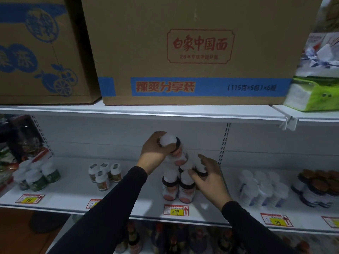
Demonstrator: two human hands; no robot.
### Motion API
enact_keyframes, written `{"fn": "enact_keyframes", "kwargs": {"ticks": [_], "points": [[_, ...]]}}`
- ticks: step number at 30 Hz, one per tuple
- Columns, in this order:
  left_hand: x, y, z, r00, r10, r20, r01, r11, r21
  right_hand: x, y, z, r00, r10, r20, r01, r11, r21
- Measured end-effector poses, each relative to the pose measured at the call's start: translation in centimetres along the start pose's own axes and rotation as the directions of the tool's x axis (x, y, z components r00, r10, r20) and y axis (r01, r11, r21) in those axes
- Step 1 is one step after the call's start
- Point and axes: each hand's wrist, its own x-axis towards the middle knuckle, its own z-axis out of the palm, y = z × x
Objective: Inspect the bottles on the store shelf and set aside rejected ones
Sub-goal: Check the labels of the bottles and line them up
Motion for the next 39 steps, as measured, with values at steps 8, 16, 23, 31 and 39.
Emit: {"fn": "enact_keyframes", "kwargs": {"ticks": [8, 16, 23, 31, 39], "points": [[2.5, -3.1, 0.9, 0.993, -0.093, -0.071, 0.099, 0.992, 0.081, -1.2, 4.0, -0.9, 1.0, -0.03, 0.0, 0.029, 0.949, -0.312], [2.9, -7.5, 3.2, 0.966, -0.256, 0.045, 0.24, 0.946, 0.219, -2.6, 9.6, -0.1, 0.992, 0.125, 0.032, -0.092, 0.859, -0.503], [3.2, -9.0, 4.5, 0.936, -0.339, 0.097, 0.299, 0.909, 0.292, -3.6, 12.5, 2.1, 0.977, 0.206, 0.062, -0.119, 0.756, -0.643], [3.4, -9.5, 5.1, 0.917, -0.375, 0.138, 0.313, 0.889, 0.335, -4.4, 14.0, 3.7, 0.956, 0.289, 0.059, -0.177, 0.722, -0.669], [3.7, -9.2, 5.0, 0.901, -0.389, 0.191, 0.307, 0.884, 0.352, -4.2, 13.7, 3.8, 0.935, 0.339, 0.099, -0.177, 0.693, -0.699]]}}
